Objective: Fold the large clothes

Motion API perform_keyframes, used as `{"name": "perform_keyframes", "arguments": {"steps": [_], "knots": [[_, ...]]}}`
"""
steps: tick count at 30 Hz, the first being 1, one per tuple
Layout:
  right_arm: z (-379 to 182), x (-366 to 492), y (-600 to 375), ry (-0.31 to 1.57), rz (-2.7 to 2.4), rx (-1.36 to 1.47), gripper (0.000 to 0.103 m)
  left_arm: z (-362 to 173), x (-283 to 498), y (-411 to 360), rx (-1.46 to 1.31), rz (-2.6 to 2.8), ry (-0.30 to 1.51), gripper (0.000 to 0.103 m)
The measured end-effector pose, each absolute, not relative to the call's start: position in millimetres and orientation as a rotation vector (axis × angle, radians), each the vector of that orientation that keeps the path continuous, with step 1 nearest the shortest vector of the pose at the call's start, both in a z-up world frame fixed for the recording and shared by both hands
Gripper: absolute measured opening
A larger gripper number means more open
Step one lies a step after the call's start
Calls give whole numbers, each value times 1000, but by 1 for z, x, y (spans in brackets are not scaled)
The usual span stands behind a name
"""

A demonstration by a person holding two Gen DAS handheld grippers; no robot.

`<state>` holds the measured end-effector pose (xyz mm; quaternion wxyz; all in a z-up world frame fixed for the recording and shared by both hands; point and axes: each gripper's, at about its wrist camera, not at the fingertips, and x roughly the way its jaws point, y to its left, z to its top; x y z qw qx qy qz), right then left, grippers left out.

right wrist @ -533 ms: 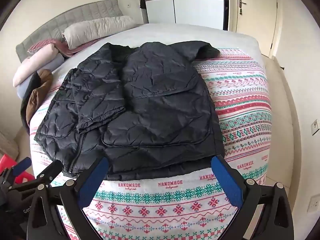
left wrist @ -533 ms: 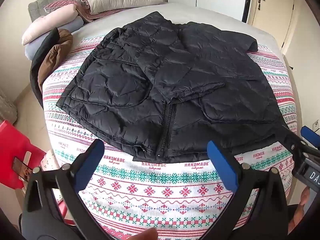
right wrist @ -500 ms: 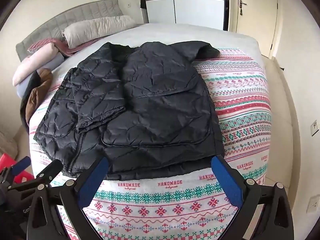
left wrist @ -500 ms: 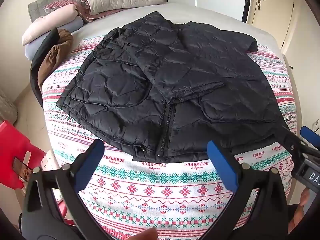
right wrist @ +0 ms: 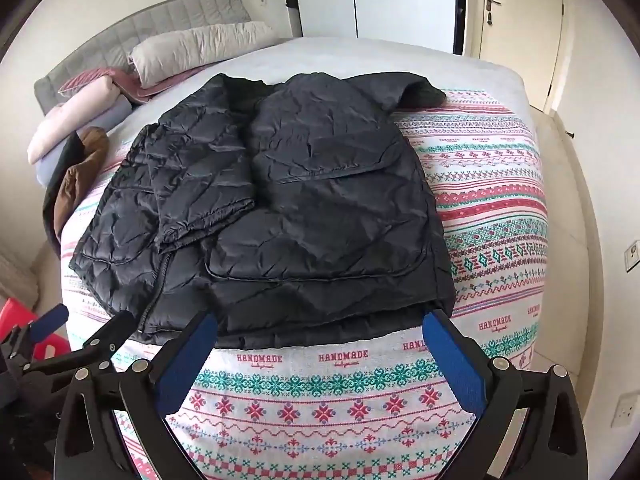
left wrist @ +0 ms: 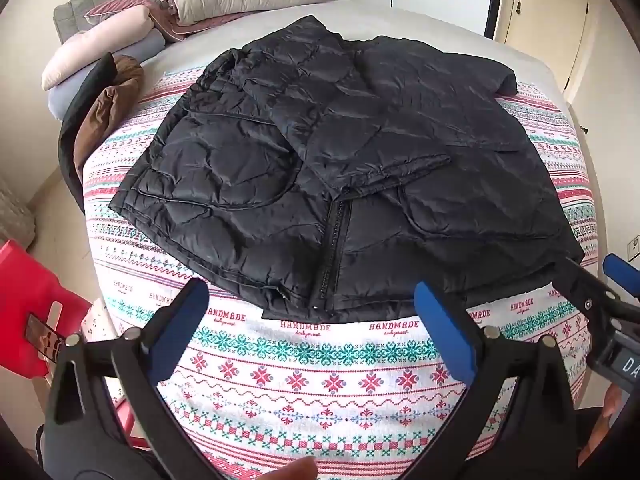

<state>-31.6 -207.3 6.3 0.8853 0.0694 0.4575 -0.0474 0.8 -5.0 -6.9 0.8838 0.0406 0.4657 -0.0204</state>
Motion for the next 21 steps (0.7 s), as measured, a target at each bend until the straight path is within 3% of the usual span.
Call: {"name": "perform_keyframes", "arguments": {"steps": [21], "knots": [[-3,-30,-195,959,-111,133,103,-7,0,7,59,-57,977,102]]}}
